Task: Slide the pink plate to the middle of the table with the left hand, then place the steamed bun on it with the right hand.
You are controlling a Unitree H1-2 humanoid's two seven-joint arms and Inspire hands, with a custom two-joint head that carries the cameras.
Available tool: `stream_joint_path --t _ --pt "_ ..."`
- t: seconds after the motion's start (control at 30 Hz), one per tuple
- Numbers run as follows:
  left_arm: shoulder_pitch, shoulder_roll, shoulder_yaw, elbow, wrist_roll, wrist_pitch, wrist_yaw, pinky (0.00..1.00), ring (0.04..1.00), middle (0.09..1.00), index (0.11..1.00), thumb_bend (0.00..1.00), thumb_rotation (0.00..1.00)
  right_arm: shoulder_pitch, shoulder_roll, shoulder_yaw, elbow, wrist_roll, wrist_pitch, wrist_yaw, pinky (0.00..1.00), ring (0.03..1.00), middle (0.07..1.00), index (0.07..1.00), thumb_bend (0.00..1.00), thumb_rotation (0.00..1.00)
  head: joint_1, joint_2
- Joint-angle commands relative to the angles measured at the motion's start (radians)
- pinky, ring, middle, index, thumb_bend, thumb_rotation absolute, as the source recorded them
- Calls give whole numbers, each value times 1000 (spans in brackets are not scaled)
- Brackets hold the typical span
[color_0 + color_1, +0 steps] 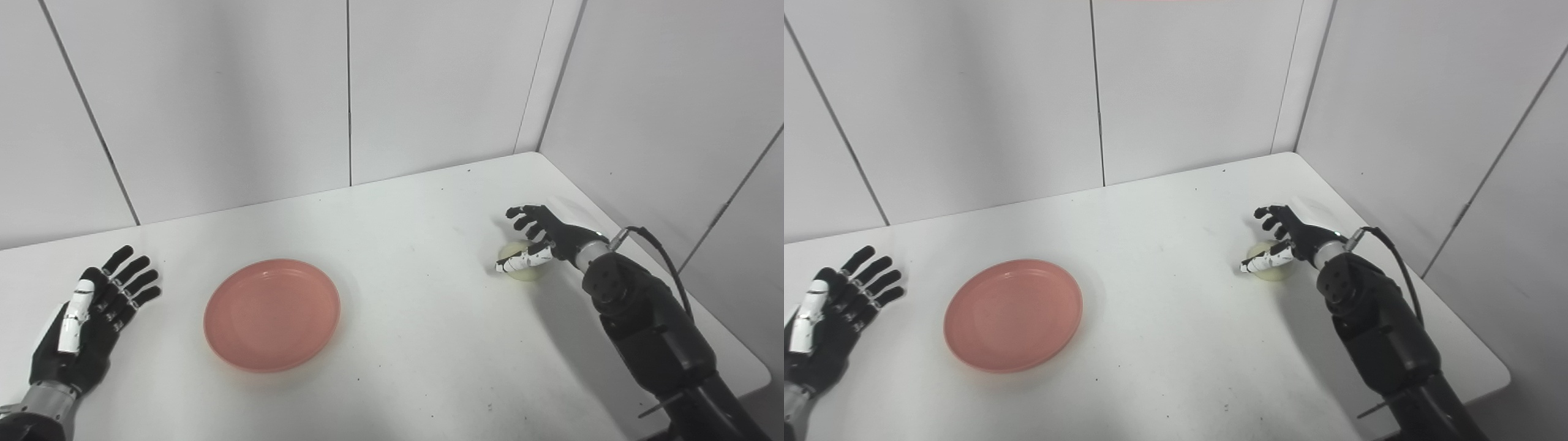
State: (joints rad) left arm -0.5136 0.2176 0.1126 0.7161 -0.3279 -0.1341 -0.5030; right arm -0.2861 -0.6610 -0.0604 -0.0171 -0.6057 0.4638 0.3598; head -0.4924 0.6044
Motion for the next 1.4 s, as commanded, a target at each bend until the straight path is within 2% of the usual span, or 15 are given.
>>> stream_joint_path --t 0.0,0.03,0.07,0.1,0.2,0.33,0.43,0.6,0.87,1.07,1.23,1.37 --pt "115 -9 -15 61 20 82 15 828 857 880 883 539 917 -20 -27 -18 -17 0 0 -39 616 708 758 794 1000 313 1 0" --pt "116 -9 -15 58 18 83 13 829 857 880 883 539 918 -19 -28 -20 -15 2 0 -46 611 704 755 794 1000 314 1 1" --pt "116 -9 -16 56 16 84 13 831 856 879 885 539 914 -19 -29 -21 -13 4 -1 -50 542 646 710 795 1000 317 1 1" --pt "117 -9 -16 54 16 84 13 831 856 879 886 539 912 -18 -30 -23 -14 7 0 -54 518 626 695 795 1000 318 1 3" --pt "119 -9 -20 49 19 83 15 832 853 875 884 542 912 -18 -34 -27 -19 11 2 -58 510 623 697 795 1000 330 3 4" --pt "121 -7 -23 44 15 85 9 836 856 879 888 545 916 -18 -38 -32 -22 4 4 -54 566 680 743 792 1000 319 4 7" --pt "126 -7 -25 29 10 91 8 844 863 887 896 549 914 -18 -38 -36 -23 -8 5 -46 516 632 712 794 1000 309 4 12" --pt "130 -5 -26 17 8 97 7 848 867 890 898 547 912 -18 -37 -38 -24 -28 6 -29 546 654 725 793 1000 303 6 17" --pt "140 -5 -30 -13 7 114 14 851 867 890 900 546 917 -27 -39 -19 -16 -29 5 12 672 750 798 795 1000 258 14 26" --pt "152 -7 -37 -52 12 127 22 855 870 893 902 552 914 -25 -40 -2 -25 -37 5 28 599 700 753 786 1000 274 17 33" --pt "160 -6 -41 -76 13 140 28 851 870 891 897 554 916 -24 -56 16 -36 -70 6 78 727 819 837 804 1000 293 18 39" --pt "162 -5 -44 -84 7 143 27 861 877 897 900 570 903 -26 -51 10 -40 -86 6 109 669 767 782 809 1000 280 17 42"
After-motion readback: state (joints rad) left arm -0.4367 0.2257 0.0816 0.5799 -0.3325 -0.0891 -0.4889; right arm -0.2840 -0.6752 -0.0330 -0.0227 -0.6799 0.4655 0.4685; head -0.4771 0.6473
